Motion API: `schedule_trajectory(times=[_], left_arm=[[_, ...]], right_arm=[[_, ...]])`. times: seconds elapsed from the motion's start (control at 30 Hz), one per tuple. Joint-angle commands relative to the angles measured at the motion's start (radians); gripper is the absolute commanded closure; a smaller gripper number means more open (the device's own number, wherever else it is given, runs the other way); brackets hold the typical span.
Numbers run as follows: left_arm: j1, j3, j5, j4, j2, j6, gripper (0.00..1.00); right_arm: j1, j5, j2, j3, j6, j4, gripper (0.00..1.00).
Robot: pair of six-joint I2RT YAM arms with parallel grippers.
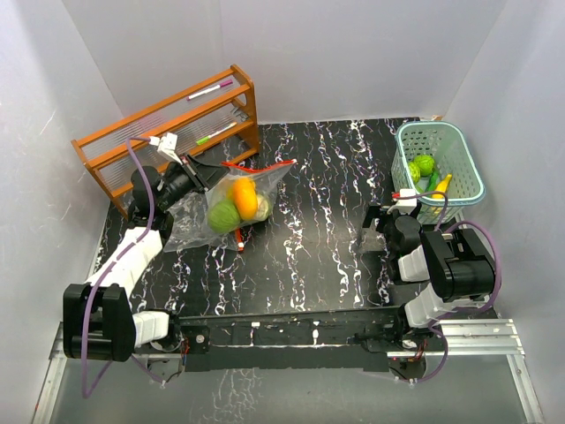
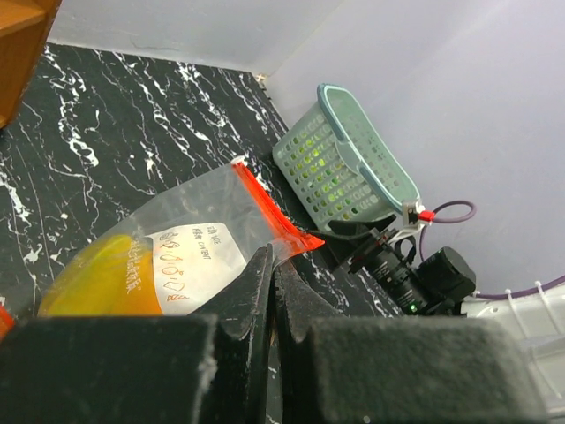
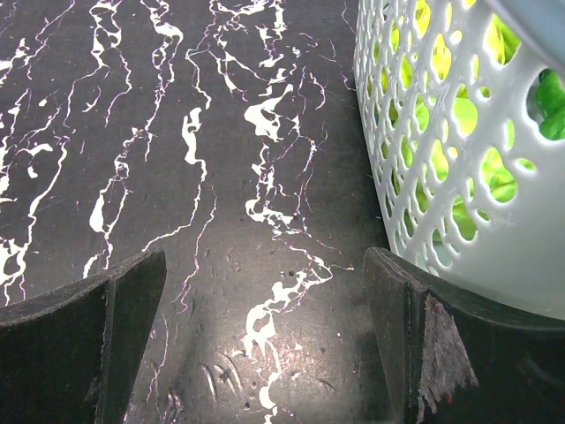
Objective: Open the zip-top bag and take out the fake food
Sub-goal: Open the zipper of the food storage bag at the center of the board.
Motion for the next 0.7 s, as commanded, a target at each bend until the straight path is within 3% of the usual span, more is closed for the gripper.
schedule_trajectory(times=[0.0, 0.67], left_arm=[[-0.001, 0.033, 0.015, -0.033, -0.030, 0.030, 1.00], [-0.003, 0.023, -0.013, -0.084, -0.050, 0.075, 1.00]], right_arm=[[-0.003, -0.006, 0.004, 0.016, -0.003, 0.072, 0.01], [-0.003, -0.006, 0.003, 0.016, -0.003, 0.072, 0.01]])
